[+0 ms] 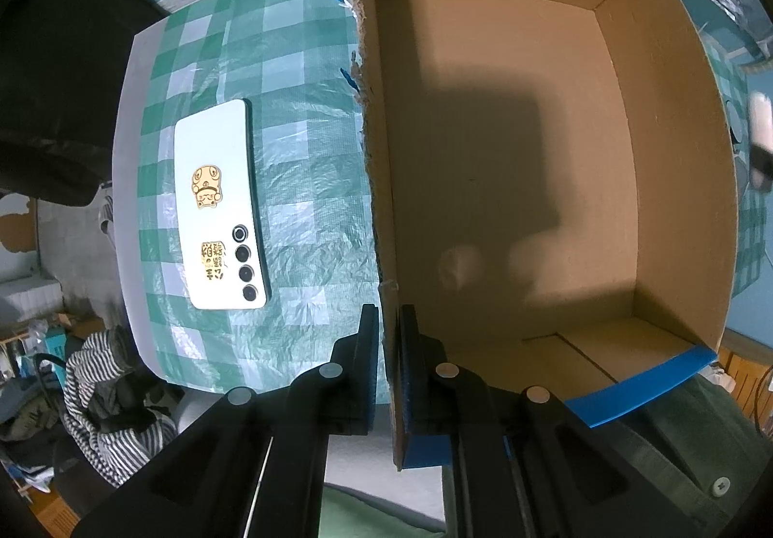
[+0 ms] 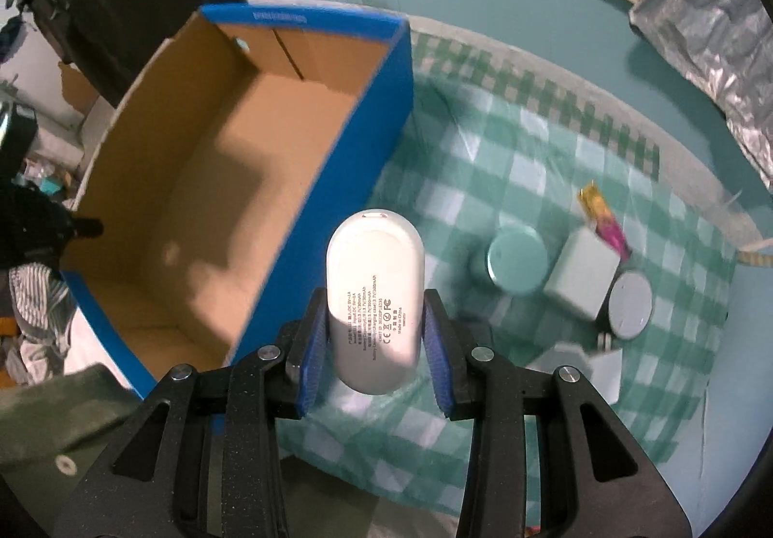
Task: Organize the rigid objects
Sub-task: 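Carry the earbud case with the right gripper into the box and release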
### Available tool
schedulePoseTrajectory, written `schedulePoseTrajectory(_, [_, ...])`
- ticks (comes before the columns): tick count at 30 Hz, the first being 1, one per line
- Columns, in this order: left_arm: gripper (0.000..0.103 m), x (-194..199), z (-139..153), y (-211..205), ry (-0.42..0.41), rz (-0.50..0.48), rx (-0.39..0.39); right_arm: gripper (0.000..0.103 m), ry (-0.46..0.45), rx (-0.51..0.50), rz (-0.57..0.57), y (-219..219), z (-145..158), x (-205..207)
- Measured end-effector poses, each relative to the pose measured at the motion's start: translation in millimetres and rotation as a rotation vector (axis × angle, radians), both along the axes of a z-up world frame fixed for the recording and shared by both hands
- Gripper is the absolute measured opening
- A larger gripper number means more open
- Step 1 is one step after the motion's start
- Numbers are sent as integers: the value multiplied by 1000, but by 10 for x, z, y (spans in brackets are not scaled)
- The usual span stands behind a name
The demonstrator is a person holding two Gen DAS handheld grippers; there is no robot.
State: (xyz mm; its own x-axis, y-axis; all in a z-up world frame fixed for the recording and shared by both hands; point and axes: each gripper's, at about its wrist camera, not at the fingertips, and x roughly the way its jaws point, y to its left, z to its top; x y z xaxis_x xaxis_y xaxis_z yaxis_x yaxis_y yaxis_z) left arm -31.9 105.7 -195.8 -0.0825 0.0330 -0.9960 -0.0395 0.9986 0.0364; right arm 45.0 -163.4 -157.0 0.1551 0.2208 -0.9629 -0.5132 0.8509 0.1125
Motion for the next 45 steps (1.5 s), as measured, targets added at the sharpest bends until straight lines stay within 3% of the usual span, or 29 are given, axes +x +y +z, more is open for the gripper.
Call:
schedulePoseTrajectory(4, [8,0,5,5,0,4,-2,37,-24,13,13,106,240,49])
schedulePoseTrajectory(11, [8,6,0,23,4,6,-4,37,-33,28,54,384,351,196])
schedulePoseTrajectory(25, [8,23,-21,38,8,15,-4,37,23,-4,139,889,15,386])
schedulePoseTrajectory(33, [8,29,-15,40,10,21,-4,37,69,-46,140,917,-208,431])
schedulePoseTrajectory(45, [8,43,-20,47,15,22,5,37,64,-65,156,947,-231,433])
